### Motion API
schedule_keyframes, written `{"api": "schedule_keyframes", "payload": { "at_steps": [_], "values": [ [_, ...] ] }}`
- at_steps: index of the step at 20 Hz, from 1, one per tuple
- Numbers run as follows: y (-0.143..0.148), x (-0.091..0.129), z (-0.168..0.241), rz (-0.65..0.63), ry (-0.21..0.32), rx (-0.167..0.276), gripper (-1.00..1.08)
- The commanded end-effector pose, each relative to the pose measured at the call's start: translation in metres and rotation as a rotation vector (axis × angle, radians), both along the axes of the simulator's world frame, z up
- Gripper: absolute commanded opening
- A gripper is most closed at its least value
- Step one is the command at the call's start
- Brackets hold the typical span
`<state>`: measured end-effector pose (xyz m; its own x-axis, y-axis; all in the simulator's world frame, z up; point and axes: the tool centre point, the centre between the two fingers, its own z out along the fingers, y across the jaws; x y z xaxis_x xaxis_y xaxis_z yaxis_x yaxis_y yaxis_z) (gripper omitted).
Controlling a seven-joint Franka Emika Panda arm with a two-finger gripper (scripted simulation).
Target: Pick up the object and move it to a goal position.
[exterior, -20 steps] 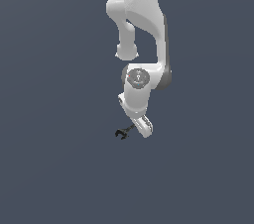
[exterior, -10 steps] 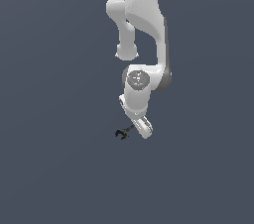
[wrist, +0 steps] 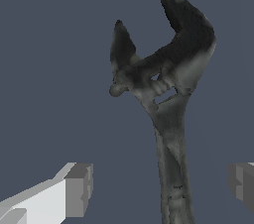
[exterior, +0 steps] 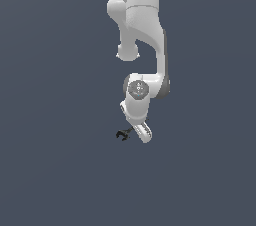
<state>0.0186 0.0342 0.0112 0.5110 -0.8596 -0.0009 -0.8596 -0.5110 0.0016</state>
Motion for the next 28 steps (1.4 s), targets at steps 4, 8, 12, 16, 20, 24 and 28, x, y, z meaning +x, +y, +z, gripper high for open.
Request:
{"api": "schedule_keyframes", "payload": {
  "at_steps": [4,8,12,16,20,24,28],
  "values": [
    [0.000,0.001,-0.004,0.000,-0.002,0.000,-1.00],
    [0.000,0.001,-0.004,0.000,-0.002,0.000,-1.00],
    [0.000,0.001,-0.004,0.000,-0.002,0.000,-1.00],
    [-0.003,0.001,0.001,-0.003,-0.002,-0.001,-1.00],
    [-0.008,0.001,0.012,-0.003,-0.002,-0.001,-1.00],
    [-0.016,0.000,0.032,-0.003,-0.002,0.000,-1.00],
    [-0.029,-0.001,0.063,-0.004,-0.002,0.001,-1.00]
  ]
}}
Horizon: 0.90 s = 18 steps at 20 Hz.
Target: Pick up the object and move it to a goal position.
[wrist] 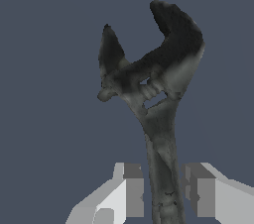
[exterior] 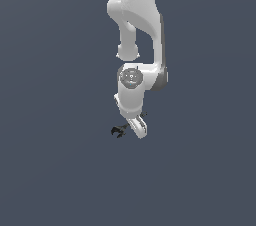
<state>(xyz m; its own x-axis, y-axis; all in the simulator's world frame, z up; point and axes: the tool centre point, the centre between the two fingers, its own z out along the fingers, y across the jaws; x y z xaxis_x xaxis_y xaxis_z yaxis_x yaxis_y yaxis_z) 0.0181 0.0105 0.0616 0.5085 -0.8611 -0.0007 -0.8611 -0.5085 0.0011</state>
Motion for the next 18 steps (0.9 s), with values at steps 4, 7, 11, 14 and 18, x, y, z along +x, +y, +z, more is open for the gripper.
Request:
{"api": "schedule_keyframes", "payload": {
  "at_steps": [4,7,11,14,18],
  "values": [
    [-0.022,-0.001,0.053,-0.001,-0.001,0.000,-1.00],
    [-0.036,-0.002,0.087,-0.001,-0.001,0.001,-1.00],
    [-0.056,-0.003,0.134,-0.001,-0.001,0.001,-1.00],
    [-0.070,-0.003,0.169,-0.001,-0.001,0.001,-1.00],
    [-0.089,-0.004,0.214,-0.002,-0.001,0.000,-1.00]
  ]
}}
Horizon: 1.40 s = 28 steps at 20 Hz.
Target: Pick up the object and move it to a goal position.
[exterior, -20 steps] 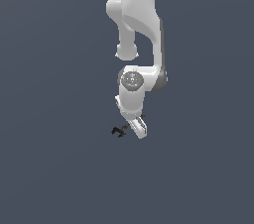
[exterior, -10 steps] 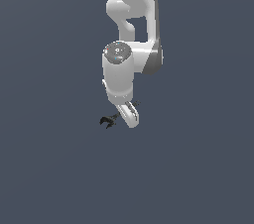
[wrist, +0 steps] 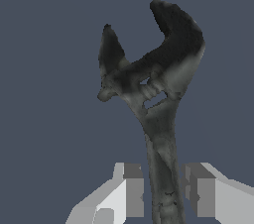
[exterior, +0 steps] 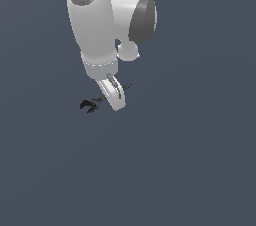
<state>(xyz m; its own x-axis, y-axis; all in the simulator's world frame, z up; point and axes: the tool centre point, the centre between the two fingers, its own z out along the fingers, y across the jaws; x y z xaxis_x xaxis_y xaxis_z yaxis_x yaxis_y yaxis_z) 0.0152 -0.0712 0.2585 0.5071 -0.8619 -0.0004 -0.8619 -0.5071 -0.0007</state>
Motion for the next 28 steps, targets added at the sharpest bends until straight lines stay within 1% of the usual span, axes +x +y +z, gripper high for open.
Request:
{"api": "schedule_keyframes", "payload": {
  "at_steps": [1,9,15,21,28],
  "values": [
    [-0.012,-0.001,0.029,0.000,0.001,0.000,-1.00],
    [-0.046,0.000,0.113,0.001,0.001,-0.001,-1.00],
    [-0.066,0.002,0.164,0.003,0.001,-0.001,-1.00],
    [-0.081,0.004,0.200,0.004,0.001,-0.001,-1.00],
    [-0.091,0.006,0.224,0.005,0.001,-0.001,-1.00]
  ]
}}
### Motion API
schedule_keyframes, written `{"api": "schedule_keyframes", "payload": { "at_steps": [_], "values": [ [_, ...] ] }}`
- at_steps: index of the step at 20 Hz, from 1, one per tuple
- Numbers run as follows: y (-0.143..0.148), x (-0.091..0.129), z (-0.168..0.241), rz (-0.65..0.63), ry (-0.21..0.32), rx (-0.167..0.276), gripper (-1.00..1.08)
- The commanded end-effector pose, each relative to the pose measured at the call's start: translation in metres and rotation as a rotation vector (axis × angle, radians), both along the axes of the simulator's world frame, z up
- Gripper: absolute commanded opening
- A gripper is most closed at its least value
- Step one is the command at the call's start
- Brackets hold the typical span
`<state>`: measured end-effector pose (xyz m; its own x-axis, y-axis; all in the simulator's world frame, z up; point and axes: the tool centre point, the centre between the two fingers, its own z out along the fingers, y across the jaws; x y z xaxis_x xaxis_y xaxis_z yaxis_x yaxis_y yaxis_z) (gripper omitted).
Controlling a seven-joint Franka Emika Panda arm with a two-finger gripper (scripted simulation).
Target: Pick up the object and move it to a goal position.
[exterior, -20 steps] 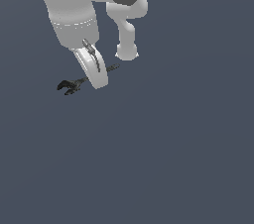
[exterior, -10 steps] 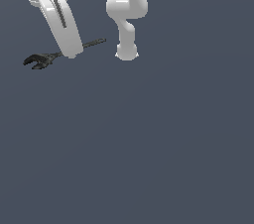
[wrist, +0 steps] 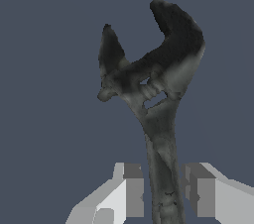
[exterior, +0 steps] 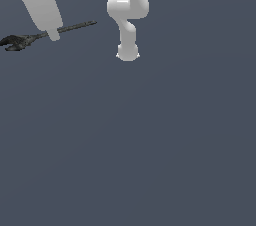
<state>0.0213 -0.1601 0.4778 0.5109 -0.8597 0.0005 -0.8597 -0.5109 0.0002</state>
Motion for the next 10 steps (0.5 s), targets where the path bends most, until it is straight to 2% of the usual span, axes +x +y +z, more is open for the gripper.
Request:
{"api": "schedule_keyframes", "payload": {
  "at_steps": [1,10],
  "values": [
    [-0.0025,0.0007,0.0064,0.000,0.000,0.000,-1.00],
    [-0.0057,0.0020,0.0141,0.000,0.000,0.000,-1.00]
  ]
}}
